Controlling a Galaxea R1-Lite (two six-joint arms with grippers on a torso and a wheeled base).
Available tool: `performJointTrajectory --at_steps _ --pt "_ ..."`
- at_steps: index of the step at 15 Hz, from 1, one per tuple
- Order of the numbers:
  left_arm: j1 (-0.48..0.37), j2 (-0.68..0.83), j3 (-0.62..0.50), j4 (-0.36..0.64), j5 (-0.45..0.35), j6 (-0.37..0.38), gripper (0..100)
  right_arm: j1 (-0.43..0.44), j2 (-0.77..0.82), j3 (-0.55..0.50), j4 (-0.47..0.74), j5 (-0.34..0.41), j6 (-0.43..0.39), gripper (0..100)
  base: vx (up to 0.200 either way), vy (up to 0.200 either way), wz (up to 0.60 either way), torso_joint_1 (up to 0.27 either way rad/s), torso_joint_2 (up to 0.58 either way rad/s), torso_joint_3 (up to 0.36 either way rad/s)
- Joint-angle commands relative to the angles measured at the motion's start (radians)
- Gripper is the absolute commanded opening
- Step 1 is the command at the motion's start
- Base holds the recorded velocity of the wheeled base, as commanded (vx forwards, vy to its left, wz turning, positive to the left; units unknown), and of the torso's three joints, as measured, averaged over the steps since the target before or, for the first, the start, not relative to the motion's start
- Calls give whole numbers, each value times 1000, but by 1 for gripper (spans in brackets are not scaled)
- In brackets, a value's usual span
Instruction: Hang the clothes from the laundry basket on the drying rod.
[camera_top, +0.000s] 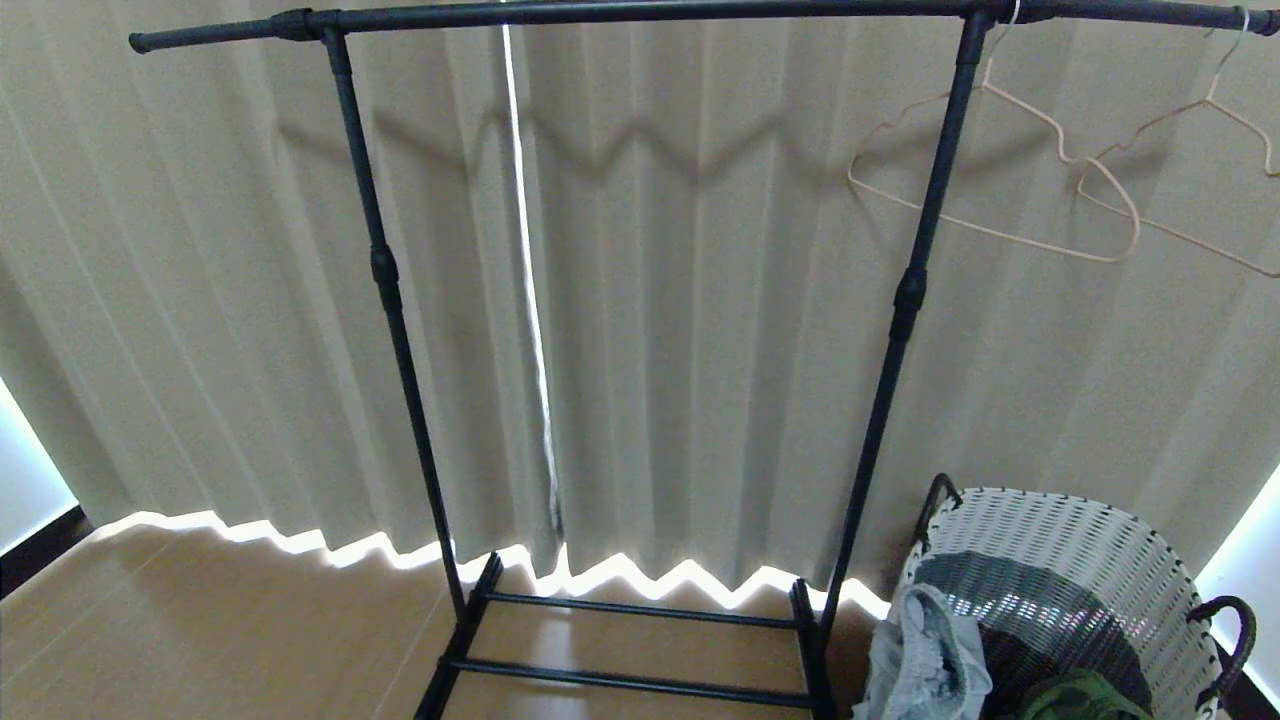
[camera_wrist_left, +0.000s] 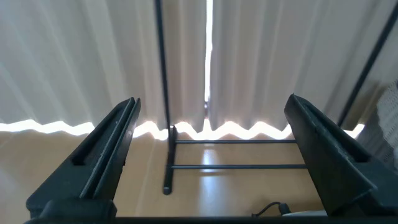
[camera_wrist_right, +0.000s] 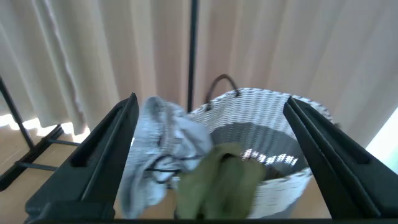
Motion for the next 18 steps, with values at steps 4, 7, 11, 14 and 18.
performJointTrajectory --at_steps 4,7,11,14,18 --pt "0 1 0 0 0 0 100 0 0 0 -1 0 3 100 0 0 0 0 0 0" --pt "0 1 0 0 0 -2 100 0 0 0 -1 0 3 100 0 0 0 0 0 0" --pt "0 0 0 0 0 -2 100 0 0 0 -1 -6 6 100 0 0 0 0 0 0" --pt "0 1 0 0 0 0 100 0 0 0 -1 0 -36 100 0 0 0 0 0 0" --pt "0 1 0 0 0 -2 100 34 205 -193 25 9 -201 100 0 0 0 0 0 0"
